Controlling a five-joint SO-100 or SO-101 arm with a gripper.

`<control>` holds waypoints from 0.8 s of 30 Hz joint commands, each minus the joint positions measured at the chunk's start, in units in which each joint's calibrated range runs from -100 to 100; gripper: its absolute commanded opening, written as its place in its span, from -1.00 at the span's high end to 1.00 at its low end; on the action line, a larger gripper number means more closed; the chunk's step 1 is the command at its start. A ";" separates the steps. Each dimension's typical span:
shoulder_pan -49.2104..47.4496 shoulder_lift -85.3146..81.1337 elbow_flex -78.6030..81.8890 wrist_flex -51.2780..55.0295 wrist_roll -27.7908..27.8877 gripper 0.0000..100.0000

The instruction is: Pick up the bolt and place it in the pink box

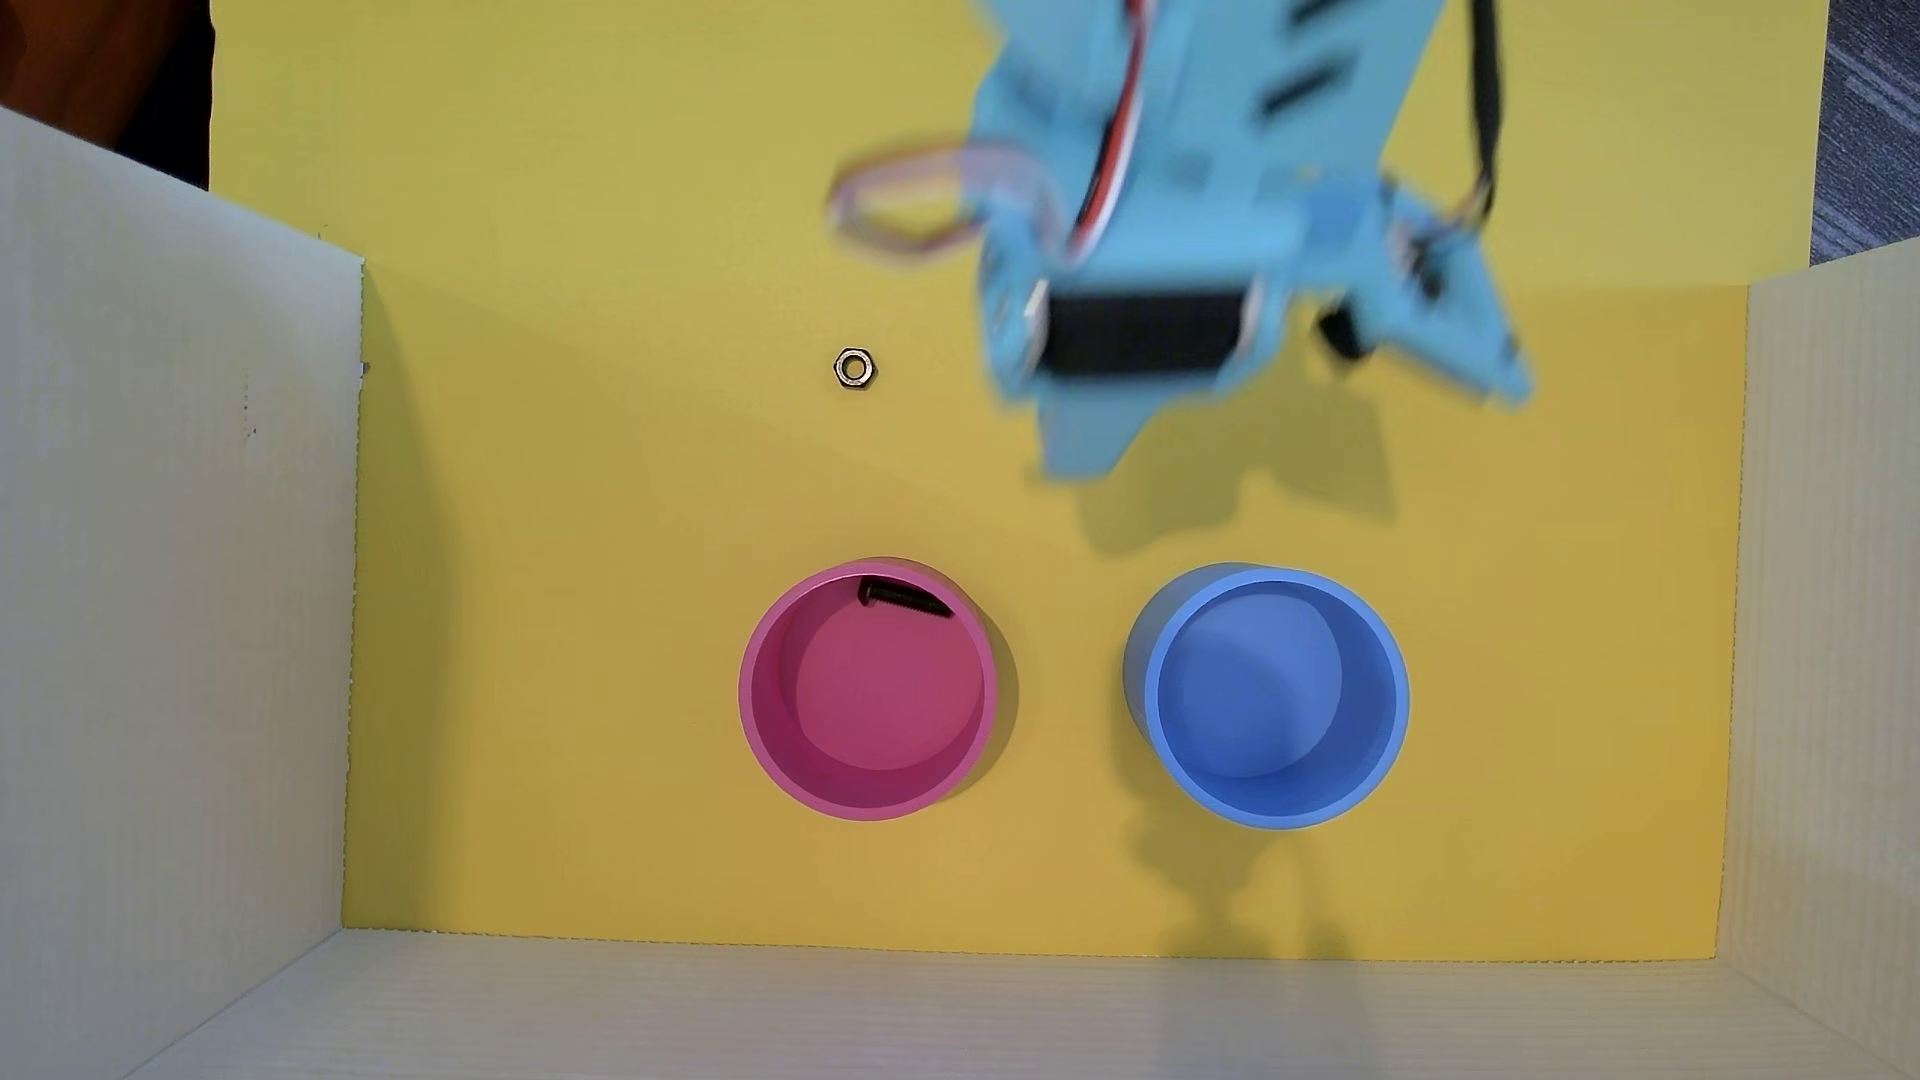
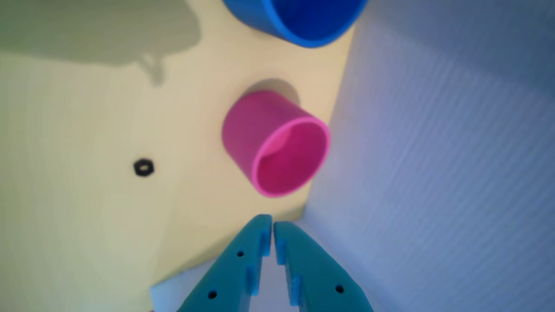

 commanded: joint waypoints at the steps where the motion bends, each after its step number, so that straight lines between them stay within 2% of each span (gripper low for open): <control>1: 0.10 -13.74 13.62 -4.18 -0.21 0.98; 14: -0.19 -64.33 55.95 -10.44 -0.26 0.98; 18: -2.99 -63.40 59.66 -9.84 -0.94 0.98; 24: -6.45 -64.08 67.80 -9.67 -8.23 0.98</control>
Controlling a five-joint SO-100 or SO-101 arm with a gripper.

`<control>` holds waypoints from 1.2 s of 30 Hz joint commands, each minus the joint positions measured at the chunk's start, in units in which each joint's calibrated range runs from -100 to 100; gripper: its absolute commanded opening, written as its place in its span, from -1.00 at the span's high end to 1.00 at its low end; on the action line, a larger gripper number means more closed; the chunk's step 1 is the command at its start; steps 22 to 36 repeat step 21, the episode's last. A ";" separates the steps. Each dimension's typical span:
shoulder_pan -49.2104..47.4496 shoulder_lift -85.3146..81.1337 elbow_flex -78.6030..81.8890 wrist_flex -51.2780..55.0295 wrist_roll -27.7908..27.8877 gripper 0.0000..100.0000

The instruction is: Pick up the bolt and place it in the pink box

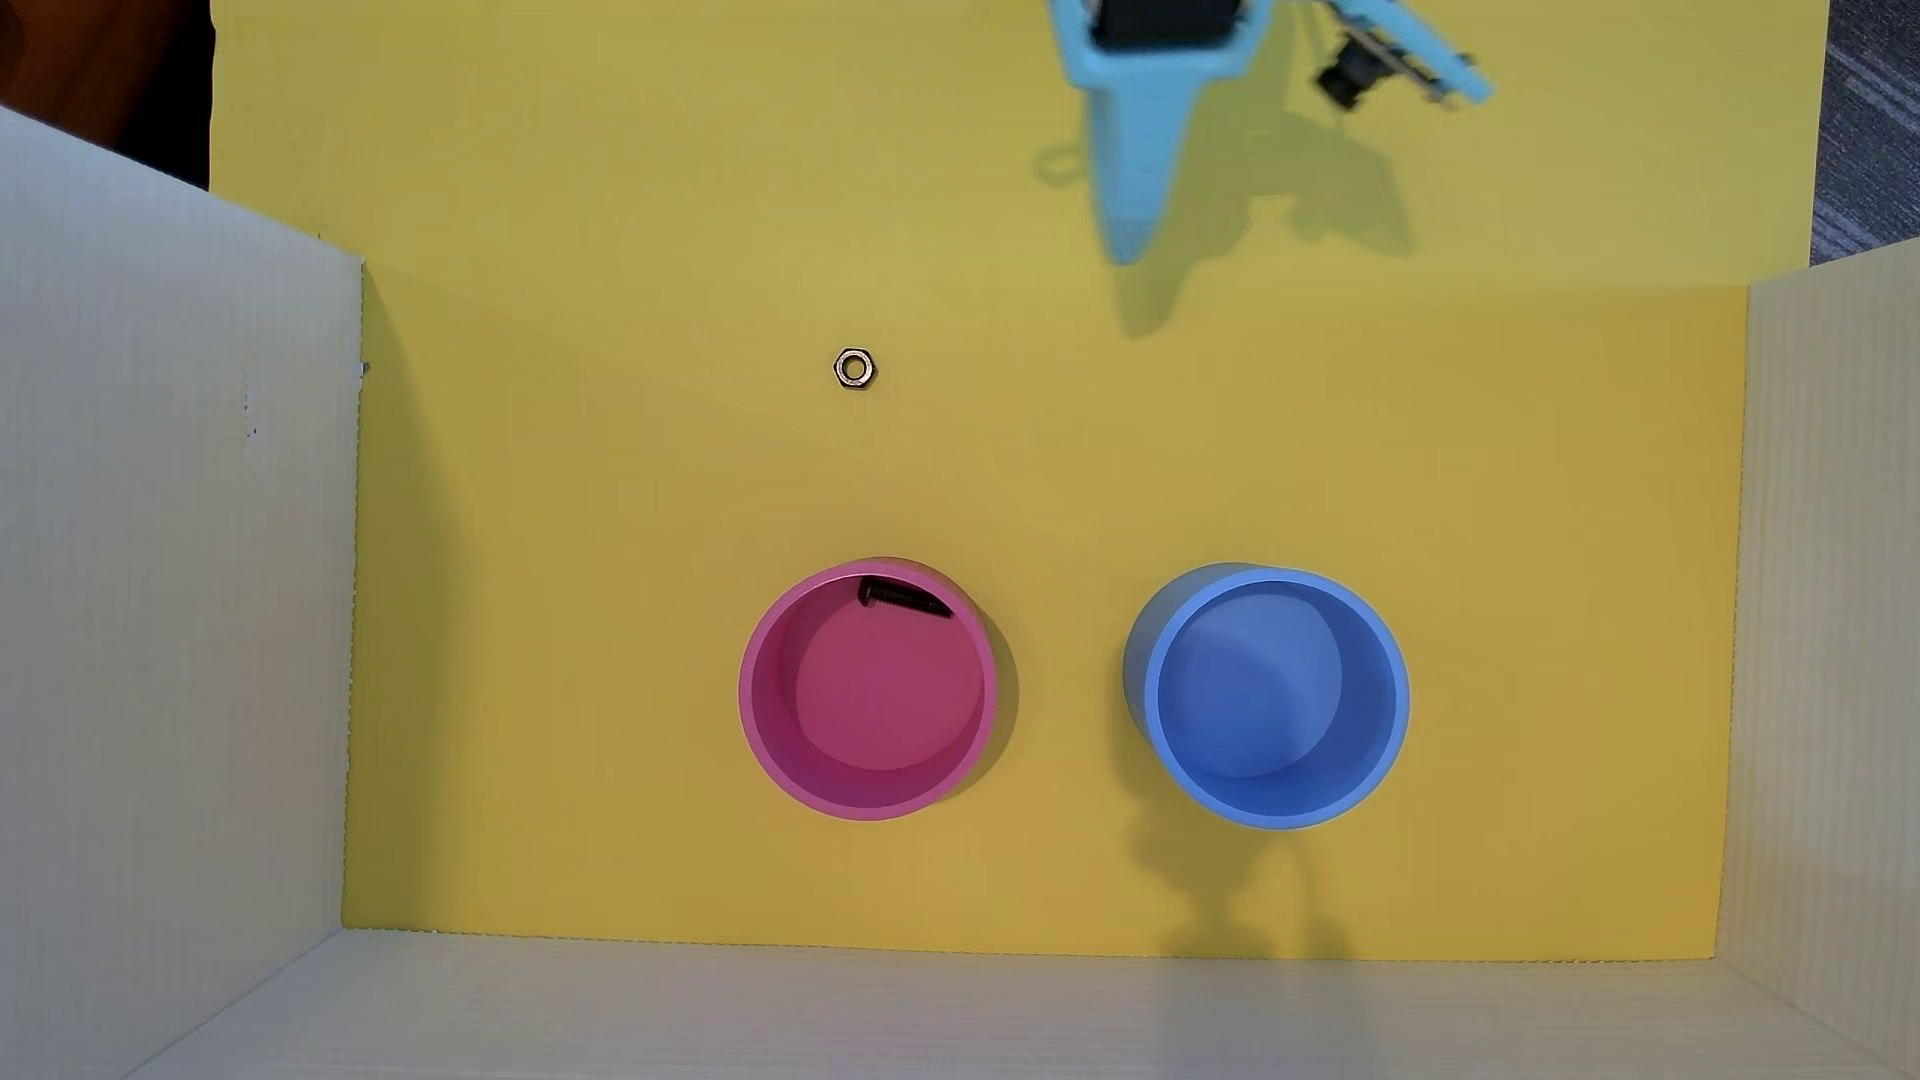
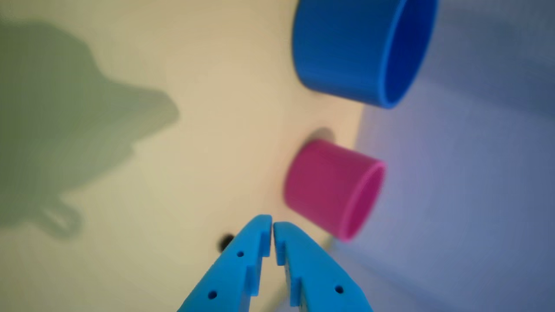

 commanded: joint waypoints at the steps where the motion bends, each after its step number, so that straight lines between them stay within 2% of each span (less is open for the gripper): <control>1: -0.90 -1.03 4.93 -0.68 -3.34 0.98; 5: -0.90 -1.19 8.91 0.18 -3.81 0.98; 11: -0.83 -1.19 6.65 8.59 -3.86 0.98; 36: -0.24 -1.19 6.65 8.50 -3.81 0.98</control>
